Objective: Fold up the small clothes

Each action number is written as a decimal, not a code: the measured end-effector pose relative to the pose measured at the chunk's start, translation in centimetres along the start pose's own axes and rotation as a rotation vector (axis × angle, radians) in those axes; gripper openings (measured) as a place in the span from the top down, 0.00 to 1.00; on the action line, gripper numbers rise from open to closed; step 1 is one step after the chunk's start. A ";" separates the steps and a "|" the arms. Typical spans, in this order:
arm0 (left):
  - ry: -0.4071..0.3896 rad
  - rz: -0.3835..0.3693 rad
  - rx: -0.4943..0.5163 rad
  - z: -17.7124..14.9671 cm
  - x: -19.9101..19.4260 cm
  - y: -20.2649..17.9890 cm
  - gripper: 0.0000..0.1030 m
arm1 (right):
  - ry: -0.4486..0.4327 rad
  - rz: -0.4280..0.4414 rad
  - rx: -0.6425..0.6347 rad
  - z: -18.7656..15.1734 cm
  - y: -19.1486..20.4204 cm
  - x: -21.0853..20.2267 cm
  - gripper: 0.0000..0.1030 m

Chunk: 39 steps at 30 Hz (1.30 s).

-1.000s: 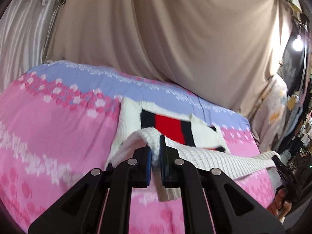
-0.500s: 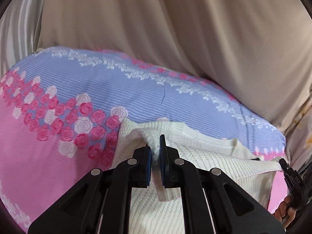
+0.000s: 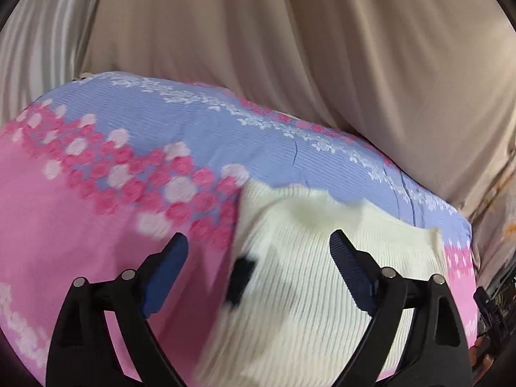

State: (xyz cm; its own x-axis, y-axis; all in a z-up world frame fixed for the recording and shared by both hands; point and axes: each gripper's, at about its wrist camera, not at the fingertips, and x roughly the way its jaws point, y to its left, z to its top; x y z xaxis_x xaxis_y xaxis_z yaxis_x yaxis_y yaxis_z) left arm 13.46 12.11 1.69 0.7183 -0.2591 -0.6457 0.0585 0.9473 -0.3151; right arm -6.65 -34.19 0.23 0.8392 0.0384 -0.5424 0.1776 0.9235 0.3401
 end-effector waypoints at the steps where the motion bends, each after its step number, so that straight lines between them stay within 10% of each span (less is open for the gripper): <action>1: 0.020 0.016 0.011 -1.3 -0.7 0.6 0.15 | 0.054 0.016 0.027 -2.2 -1.0 -0.5 0.29; 9: 0.167 0.034 -0.051 -7.6 1.3 2.4 0.29 | 0.170 0.115 0.140 -7.2 -1.9 1.7 0.28; 12: 0.210 0.014 -0.065 -7.6 1.8 1.7 0.67 | 0.196 0.119 0.151 -6.4 -0.6 3.1 0.52; 13: 0.209 0.023 -0.071 -7.5 1.6 1.6 0.77 | 0.213 0.116 0.152 -6.1 -0.4 3.4 0.82; 22: 0.221 0.006 0.033 -11.6 -7.7 2.5 0.87 | 0.143 0.087 0.113 -8.9 -2.1 -7.7 0.87; 27: 0.320 0.017 0.039 -17.3 -9.4 3.6 0.84 | 0.290 0.006 0.105 -15.8 -4.0 -9.1 0.85; 32: 0.222 0.025 0.030 -16.3 -11.8 3.1 0.76 | 0.194 -0.037 0.132 -13.0 -4.1 -11.7 0.71; 37: -0.044 0.018 0.076 -9.9 -15.4 0.7 0.16 | 0.005 -0.027 0.004 -6.6 -0.9 -12.9 0.41; 39: -0.119 0.056 0.114 -7.5 -13.7 -1.2 0.14 | -0.024 -0.023 -0.048 -4.1 0.7 -10.7 0.41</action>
State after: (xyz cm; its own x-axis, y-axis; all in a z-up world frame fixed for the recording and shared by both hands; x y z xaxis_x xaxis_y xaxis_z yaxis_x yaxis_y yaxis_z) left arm -1.63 13.09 5.73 0.7991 -0.1880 -0.5710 0.0899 0.9765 -0.1956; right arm -17.58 -32.39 3.09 0.8475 0.0078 -0.5307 0.1731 0.9411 0.2903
